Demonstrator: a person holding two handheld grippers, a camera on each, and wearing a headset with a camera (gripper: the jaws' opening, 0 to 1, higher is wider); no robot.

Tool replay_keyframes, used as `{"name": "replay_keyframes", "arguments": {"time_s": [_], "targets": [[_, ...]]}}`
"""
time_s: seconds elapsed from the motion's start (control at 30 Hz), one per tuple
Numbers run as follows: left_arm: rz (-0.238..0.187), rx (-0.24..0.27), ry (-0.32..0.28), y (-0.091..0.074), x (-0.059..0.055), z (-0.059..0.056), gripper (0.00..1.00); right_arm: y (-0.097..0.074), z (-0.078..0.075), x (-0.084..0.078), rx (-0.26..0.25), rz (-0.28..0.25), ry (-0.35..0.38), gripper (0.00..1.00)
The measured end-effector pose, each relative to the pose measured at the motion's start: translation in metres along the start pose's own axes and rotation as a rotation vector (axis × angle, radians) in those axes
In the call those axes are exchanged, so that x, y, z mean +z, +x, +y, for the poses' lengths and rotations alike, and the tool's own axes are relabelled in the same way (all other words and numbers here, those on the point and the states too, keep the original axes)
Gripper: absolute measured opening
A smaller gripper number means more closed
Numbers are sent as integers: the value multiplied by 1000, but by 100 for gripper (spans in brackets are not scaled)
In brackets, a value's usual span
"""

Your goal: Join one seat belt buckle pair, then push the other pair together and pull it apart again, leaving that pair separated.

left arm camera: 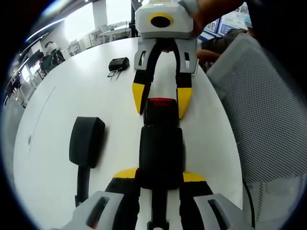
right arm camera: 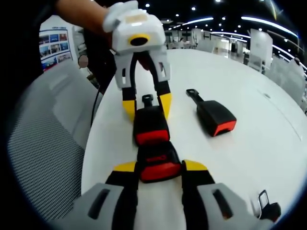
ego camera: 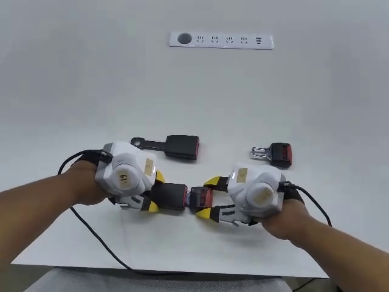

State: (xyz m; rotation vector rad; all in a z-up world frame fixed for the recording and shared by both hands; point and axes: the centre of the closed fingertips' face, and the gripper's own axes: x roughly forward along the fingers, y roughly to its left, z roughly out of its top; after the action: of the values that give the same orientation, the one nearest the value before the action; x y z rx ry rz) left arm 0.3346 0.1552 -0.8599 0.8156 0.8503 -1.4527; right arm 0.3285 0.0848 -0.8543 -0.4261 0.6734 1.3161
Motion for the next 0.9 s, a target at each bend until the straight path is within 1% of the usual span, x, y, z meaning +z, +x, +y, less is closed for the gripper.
{"name": "replay_keyframes", "arguments": {"time_s": [0.13, 0.27, 0.47, 0.57, 0.63, 0.9], "targets": [[-7, 4, -8, 0, 0, -1, 32, 0, 0, -1, -4, 9, -3, 34], [-34, 7, -25, -1, 0, -1, 32, 0, -1, -3, -6, 16, -9, 34], [-49, -1, -25, -1, 0, -1, 32, -1, -1, -4, -8, 9, -18, 34], [-62, -5, -26, -1, 0, -1, 32, -2, -1, -5, -7, 6, -24, 34], [-76, -2, -30, -1, 0, -1, 32, -1, -1, -6, -10, 5, -43, 34], [-112, -15, -50, -1, 0, -1, 31, -2, -1, -6, -19, -10, -58, 33]]}}
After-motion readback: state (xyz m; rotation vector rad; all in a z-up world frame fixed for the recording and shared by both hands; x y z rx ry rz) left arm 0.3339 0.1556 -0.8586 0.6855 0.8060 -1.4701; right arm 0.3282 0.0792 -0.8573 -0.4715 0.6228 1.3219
